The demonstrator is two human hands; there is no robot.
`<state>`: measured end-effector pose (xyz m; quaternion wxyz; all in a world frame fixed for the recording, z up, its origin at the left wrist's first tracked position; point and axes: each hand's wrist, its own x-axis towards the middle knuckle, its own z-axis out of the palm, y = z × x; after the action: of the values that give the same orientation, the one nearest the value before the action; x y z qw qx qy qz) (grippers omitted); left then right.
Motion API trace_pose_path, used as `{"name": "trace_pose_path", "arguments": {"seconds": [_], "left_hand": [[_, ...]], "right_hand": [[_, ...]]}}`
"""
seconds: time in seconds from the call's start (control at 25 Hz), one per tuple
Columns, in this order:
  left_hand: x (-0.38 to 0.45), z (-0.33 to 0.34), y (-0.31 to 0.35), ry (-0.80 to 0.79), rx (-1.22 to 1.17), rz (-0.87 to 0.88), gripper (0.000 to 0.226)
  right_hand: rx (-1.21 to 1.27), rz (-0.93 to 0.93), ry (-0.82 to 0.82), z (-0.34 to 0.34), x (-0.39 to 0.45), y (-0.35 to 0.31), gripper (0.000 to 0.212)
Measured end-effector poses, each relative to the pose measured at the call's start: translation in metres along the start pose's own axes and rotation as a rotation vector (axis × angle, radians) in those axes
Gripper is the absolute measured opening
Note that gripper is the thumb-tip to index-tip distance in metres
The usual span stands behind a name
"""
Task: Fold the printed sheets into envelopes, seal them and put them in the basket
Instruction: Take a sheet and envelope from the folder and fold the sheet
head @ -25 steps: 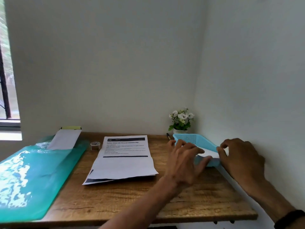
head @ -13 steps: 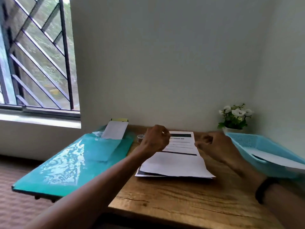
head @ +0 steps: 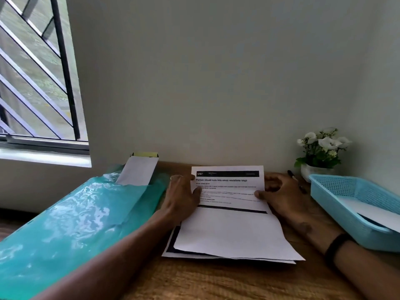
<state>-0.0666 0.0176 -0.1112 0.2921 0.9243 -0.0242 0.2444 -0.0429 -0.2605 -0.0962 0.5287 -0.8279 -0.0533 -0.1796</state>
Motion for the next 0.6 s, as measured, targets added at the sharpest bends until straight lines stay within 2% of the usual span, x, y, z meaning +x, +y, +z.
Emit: {"name": "trace_pose_path", "arguments": {"seconds": [0.08,0.2,0.48,0.6], "left_hand": [[0.003,0.000,-0.003,0.018,-0.031,-0.017,0.030],[0.006,-0.007,-0.004,0.071,-0.073,-0.059,0.024],[0.005,-0.009,0.003,0.112,-0.188,-0.119,0.022],[0.007,-0.010,0.003,0.178,-0.303,-0.080,0.029]], "right_hand": [[-0.013,-0.002,0.084,0.000,0.004,0.003,0.032],[-0.005,-0.047,0.109,0.001,0.005,0.005,0.010],[0.118,-0.023,0.190,-0.002,0.011,0.002,0.011],[0.194,-0.005,0.150,-0.007,0.014,0.000,0.019]]}}
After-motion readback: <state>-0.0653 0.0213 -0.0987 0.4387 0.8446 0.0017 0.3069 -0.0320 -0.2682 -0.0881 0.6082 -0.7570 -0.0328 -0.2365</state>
